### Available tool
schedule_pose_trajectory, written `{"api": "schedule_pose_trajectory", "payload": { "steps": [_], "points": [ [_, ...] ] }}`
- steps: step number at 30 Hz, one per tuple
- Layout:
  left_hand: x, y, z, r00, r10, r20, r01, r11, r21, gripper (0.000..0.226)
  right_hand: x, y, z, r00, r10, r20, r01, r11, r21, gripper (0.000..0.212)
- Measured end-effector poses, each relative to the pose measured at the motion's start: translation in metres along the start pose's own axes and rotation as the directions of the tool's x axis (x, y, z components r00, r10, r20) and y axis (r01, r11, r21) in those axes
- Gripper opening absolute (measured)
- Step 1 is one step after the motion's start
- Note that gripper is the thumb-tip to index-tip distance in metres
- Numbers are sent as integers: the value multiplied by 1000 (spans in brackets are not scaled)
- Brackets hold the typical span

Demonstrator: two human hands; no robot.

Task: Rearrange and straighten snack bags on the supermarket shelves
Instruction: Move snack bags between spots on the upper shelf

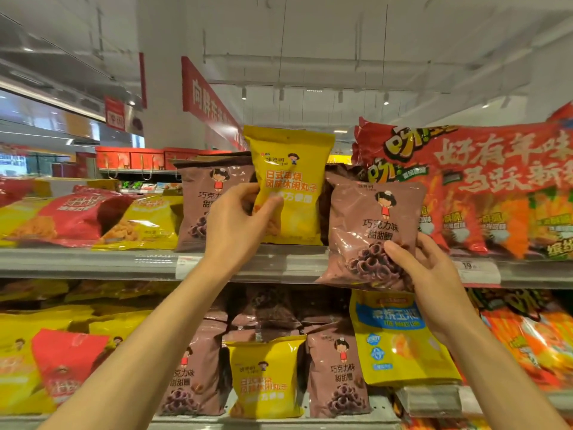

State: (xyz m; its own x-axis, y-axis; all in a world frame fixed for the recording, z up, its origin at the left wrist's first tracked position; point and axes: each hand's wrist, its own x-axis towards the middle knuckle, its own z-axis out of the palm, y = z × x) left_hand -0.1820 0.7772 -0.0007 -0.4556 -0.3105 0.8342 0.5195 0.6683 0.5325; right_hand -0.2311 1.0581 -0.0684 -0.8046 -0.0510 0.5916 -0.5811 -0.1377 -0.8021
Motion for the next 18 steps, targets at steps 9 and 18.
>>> {"api": "schedule_pose_trajectory", "payload": {
  "steps": [9, 18],
  "points": [
    [-1, -12, -73, 998, 11, -66, -5, 995, 100, 40, 17, -12, 29, 995, -94, -35, 90, 992, -88, 52],
    [-12, -40, -111, 997, 13, -74, 1, 983, 186, 34, 54, -15, 103, 985, -166, -41, 134, 897, -420, 65]
  ]
}}
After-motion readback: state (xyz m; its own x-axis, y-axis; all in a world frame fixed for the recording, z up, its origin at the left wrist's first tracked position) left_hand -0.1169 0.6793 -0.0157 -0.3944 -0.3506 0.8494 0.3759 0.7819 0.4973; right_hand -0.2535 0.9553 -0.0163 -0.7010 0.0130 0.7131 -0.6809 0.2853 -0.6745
